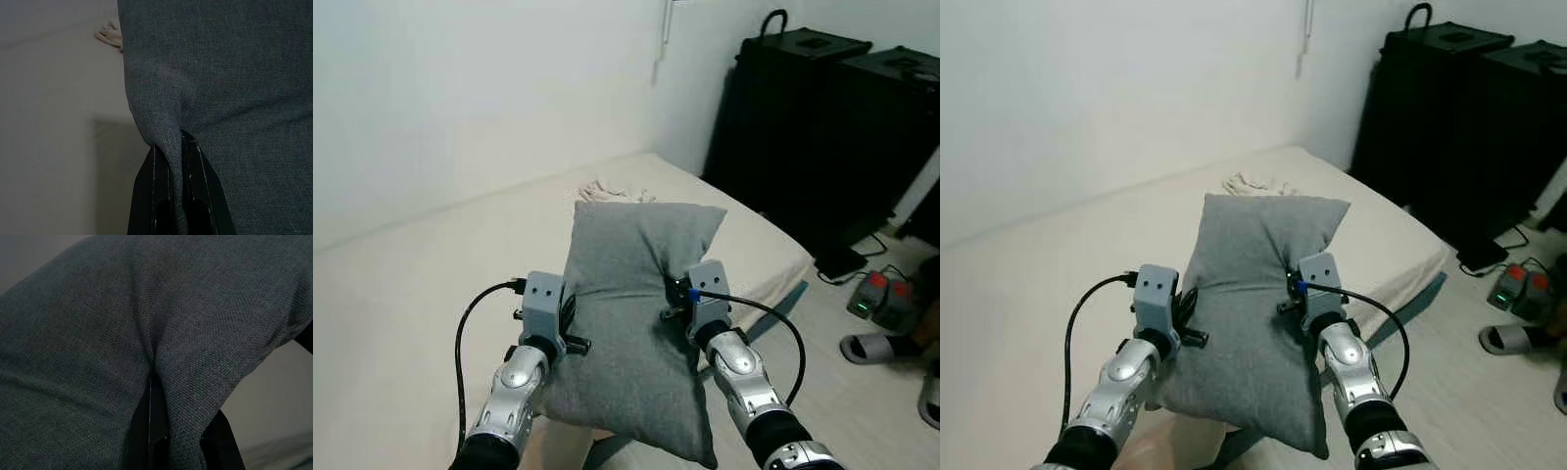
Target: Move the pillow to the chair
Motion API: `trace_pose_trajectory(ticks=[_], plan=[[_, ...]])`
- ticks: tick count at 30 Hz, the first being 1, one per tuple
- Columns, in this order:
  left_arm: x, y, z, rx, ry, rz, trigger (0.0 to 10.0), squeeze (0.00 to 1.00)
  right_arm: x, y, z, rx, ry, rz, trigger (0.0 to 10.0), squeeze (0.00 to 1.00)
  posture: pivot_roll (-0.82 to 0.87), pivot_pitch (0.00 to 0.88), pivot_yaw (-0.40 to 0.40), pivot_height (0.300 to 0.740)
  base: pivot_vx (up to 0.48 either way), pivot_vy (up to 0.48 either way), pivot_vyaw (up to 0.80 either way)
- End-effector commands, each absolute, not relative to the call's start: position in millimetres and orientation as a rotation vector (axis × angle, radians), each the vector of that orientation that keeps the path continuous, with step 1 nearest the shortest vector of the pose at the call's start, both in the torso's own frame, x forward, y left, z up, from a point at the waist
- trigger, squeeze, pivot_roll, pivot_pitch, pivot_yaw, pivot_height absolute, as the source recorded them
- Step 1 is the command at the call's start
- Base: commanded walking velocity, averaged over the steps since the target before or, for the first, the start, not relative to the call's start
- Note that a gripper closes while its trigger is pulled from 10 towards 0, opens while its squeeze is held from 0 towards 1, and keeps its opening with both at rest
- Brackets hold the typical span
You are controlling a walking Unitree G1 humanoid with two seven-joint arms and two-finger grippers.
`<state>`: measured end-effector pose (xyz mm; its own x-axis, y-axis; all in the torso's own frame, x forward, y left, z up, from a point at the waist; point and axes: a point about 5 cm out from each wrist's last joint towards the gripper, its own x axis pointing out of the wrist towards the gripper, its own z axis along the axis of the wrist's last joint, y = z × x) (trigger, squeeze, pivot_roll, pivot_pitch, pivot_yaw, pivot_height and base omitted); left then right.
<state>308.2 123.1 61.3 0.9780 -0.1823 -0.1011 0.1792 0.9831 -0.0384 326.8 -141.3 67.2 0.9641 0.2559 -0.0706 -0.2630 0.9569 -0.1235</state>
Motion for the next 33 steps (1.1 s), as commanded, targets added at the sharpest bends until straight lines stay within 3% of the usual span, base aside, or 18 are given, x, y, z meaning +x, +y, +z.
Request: trace_pose_trajectory(ticks=[1, 26, 33], plan=[[305.5, 164.0, 54.9, -0.009, 0.134, 0.007, 10.0, 0.00, 325.8, -171.8, 65.1, -0.119, 0.077, 0.134, 10.0, 0.00, -0.04, 0.044, -0.038, 0.722, 0.000, 0.000, 0.00], [301.8, 166.1, 53.9, 0.003, 0.118, 0.046, 10.0, 0.00, 326.8, -165.2, 61.3, -0.114, 0.108, 0.165, 10.0, 0.00, -0.03, 0.044, -0.056, 0.722, 0.000, 0.000, 0.00], [301.8, 166.8, 54.0, 0.004, 0.118, 0.051, 10.0, 0.00, 327.2, -165.7, 60.0, -0.108, 0.122, 0.165, 10.0, 0.00, -0.02, 0.046, -0.057, 0.722, 0.000, 0.000, -0.80]])
